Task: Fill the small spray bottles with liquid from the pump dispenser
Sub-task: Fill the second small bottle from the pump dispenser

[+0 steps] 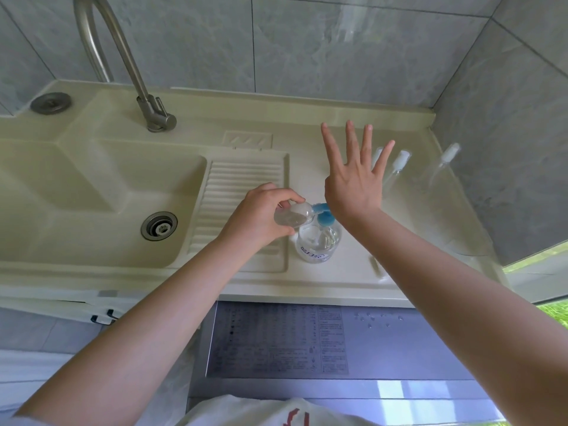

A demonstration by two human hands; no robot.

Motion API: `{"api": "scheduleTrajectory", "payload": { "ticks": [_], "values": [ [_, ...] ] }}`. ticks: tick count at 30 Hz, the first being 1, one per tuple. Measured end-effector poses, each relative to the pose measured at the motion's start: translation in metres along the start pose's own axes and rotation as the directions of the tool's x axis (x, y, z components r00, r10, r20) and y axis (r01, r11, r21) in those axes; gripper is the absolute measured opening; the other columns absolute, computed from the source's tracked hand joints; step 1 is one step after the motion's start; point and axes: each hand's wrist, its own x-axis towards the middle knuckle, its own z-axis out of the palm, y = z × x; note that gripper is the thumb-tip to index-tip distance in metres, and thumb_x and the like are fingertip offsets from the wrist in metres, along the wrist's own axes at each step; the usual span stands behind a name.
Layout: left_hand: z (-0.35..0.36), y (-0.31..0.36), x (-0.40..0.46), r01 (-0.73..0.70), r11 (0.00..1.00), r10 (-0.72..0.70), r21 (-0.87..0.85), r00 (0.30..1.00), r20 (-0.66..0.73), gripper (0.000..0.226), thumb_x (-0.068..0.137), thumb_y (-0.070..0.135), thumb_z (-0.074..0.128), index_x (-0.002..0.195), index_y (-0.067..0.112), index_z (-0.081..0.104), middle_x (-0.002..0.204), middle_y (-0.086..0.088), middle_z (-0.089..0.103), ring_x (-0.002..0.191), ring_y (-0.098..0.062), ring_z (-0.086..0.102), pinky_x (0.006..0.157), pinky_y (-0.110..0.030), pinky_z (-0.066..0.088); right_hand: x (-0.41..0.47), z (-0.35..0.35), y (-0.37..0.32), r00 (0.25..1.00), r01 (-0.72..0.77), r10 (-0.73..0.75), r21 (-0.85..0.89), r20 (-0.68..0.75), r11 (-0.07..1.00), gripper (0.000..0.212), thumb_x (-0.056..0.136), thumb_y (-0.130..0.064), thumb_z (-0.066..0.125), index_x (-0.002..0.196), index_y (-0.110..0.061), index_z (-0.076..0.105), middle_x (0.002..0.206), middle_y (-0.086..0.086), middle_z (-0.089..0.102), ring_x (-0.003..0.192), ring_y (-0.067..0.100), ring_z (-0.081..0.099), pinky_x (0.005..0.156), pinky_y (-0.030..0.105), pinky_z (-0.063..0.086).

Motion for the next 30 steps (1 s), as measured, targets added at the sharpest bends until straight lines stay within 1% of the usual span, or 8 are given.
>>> {"api": "scheduleTrajectory", "payload": {
  "ticks": [2, 7, 13, 15, 19, 21, 25, 30],
  "values": [
    [-0.001, 0.001, 0.000, -0.004, 1.000, 0.004, 0.003, 1.000, -0.004, 0.058, 0.062, 0.012, 0.090, 0.111, 0.034, 0.070, 0.100, 0.004, 0.060, 0.089, -0.012, 0.061, 0.088, -0.034, 0.052, 0.001, -0.002, 0.000, 1.000, 0.025, -0.025, -0.007, -0.016, 1.000, 0.100, 0.081, 0.000, 0.044, 0.158, -0.036, -0.008, 0.167, 0.014, 0.002, 0.152, 0.043, -0.005, 0.115, 0.069, -0.008],
    [-0.001, 0.001, 0.001, 0.011, 1.000, -0.011, 0.025, 1.000, 0.017, 0.058, 0.062, 0.014, 0.090, 0.112, 0.036, 0.070, 0.099, 0.006, 0.059, 0.088, -0.010, 0.060, 0.087, -0.033, 0.052, -0.006, 0.004, -0.004, 0.993, -0.026, 0.023, 0.024, 0.113, 0.999, 0.089, 0.090, -0.002, 0.035, 0.157, -0.037, -0.011, 0.168, 0.013, -0.002, 0.152, 0.043, -0.010, 0.116, 0.069, -0.003],
    [-0.003, 0.005, 0.003, 0.005, 1.000, -0.005, 0.001, 1.000, -0.007, 0.057, 0.061, 0.010, 0.090, 0.110, 0.032, 0.071, 0.101, 0.002, 0.061, 0.090, -0.013, 0.062, 0.089, -0.033, 0.052, 0.005, -0.008, -0.001, 0.998, 0.049, -0.048, -0.012, 0.040, 0.999, 0.102, 0.084, -0.003, 0.047, 0.157, -0.036, -0.016, 0.167, 0.013, -0.006, 0.152, 0.042, -0.012, 0.116, 0.068, -0.008],
    [-0.004, 0.005, 0.004, 0.005, 1.000, -0.005, -0.005, 1.000, -0.004, 0.057, 0.061, 0.010, 0.091, 0.110, 0.032, 0.071, 0.101, 0.002, 0.061, 0.090, -0.013, 0.062, 0.090, -0.032, 0.052, 0.005, -0.008, 0.000, 0.996, 0.070, -0.070, -0.010, 0.057, 0.997, 0.099, 0.085, -0.003, 0.045, 0.157, -0.036, -0.014, 0.168, 0.011, -0.005, 0.152, 0.041, -0.012, 0.117, 0.067, -0.009],
    [0.000, 0.002, 0.004, 0.007, 1.000, -0.007, 0.012, 1.000, 0.010, 0.058, 0.061, 0.011, 0.090, 0.112, 0.032, 0.072, 0.101, 0.003, 0.061, 0.090, -0.013, 0.062, 0.089, -0.034, 0.052, -0.003, 0.003, -0.002, 0.990, -0.014, 0.011, 0.018, 0.139, 1.000, 0.085, 0.094, -0.007, 0.038, 0.158, -0.037, -0.010, 0.168, 0.010, 0.000, 0.152, 0.043, -0.010, 0.118, 0.066, -0.006],
    [0.002, 0.002, 0.003, 0.013, 1.000, -0.013, 0.006, 1.000, 0.007, 0.057, 0.062, 0.011, 0.090, 0.112, 0.031, 0.072, 0.102, 0.002, 0.061, 0.091, -0.013, 0.062, 0.089, -0.033, 0.051, -0.004, 0.004, -0.002, 0.989, -0.021, 0.020, 0.004, 0.146, 1.000, 0.087, 0.094, -0.009, 0.041, 0.158, -0.036, -0.012, 0.168, 0.010, -0.002, 0.152, 0.043, -0.010, 0.118, 0.066, -0.006],
    [-0.002, 0.003, 0.003, -0.006, 1.000, 0.006, -0.015, 1.000, -0.017, 0.058, 0.060, 0.010, 0.091, 0.112, 0.029, 0.072, 0.101, 0.002, 0.062, 0.090, -0.013, 0.062, 0.090, -0.031, 0.051, 0.005, -0.004, 0.000, 0.998, 0.004, -0.003, -0.009, 0.067, 1.000, 0.097, 0.089, -0.008, 0.050, 0.157, -0.035, -0.013, 0.168, 0.012, -0.003, 0.152, 0.044, -0.009, 0.117, 0.066, -0.006],
    [0.001, 0.003, 0.005, -0.004, 1.000, 0.004, -0.009, 1.000, -0.017, 0.058, 0.060, 0.009, 0.090, 0.112, 0.030, 0.073, 0.099, 0.003, 0.061, 0.088, -0.013, 0.062, 0.090, -0.035, 0.052, -0.004, 0.003, -0.001, 0.989, -0.048, 0.043, 0.034, 0.142, 0.998, 0.083, 0.093, -0.008, 0.040, 0.159, -0.036, -0.003, 0.168, 0.011, 0.003, 0.152, 0.044, -0.008, 0.116, 0.069, -0.005]
  ]
}}
